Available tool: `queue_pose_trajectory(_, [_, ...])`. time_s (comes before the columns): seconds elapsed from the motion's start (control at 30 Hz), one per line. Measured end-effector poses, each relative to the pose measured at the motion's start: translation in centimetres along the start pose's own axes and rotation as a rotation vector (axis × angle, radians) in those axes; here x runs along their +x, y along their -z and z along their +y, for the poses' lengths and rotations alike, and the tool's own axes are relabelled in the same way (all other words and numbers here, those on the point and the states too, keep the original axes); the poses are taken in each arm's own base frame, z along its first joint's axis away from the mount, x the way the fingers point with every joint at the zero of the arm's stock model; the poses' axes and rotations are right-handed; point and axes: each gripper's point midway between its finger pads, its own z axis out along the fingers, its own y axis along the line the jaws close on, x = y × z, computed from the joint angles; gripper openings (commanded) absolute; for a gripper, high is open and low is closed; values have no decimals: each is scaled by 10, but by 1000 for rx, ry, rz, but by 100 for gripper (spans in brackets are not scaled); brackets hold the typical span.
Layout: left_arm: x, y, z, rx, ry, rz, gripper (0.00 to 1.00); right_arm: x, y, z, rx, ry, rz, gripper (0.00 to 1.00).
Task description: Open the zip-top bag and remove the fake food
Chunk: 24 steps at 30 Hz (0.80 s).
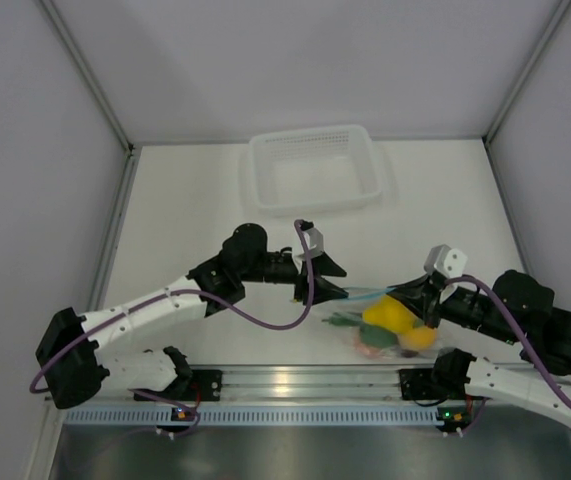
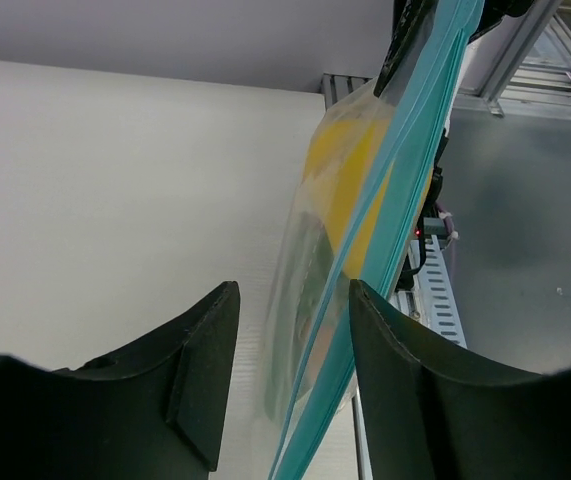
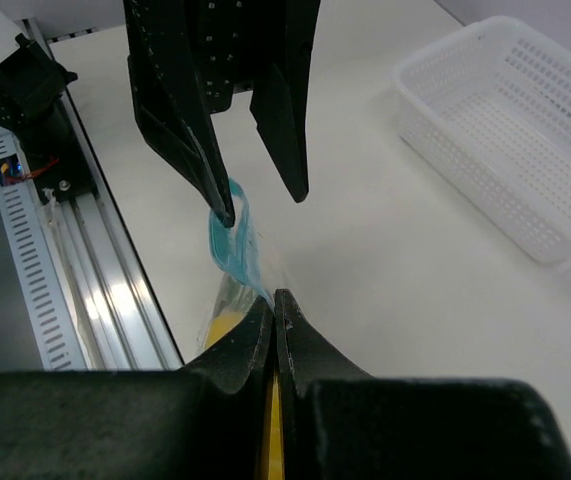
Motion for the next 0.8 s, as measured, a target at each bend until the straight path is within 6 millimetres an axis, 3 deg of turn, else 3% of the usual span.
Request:
queue_pose_trajectory(0.23, [11,-2,4,-9,17,23,33,-3,-2,5,-25,-9,-26,0])
queue_pose_trajectory(0.27, [13,-3,5,-9,21,28,23,-4,-2,6,-30,-9,-27,0])
queue_pose_trajectory(0.3, [16,-4,5,-10,26,33,6,-4,-2,7,-35,-9,-28,0])
queue_pose_trajectory(0.33, [18,-5,6,-10,31,38,0,-4,-2,7,-38,-9,-28,0])
queue_pose_trajectory(0.53, [21,-6,13,-42,29,43,0,-1,-5,2,-6,-21,-25,1])
queue_pose_trajectory(0.67, [20,-5,26,-121,52,38,0,-5,-8,-16,108,-68,-44,70])
queue_pose_trajectory(0.73, [20,-4,38,-198,75,31,0,-8,-9,-29,193,-108,-60,83])
queue_pose_trajectory(0.77, [19,-2,45,-249,91,24,0,-9,-8,-37,241,-131,-64,96])
queue_pose_trajectory(0.8, [18,0,53,-299,106,17,0,-9,-8,-44,291,-155,-66,99])
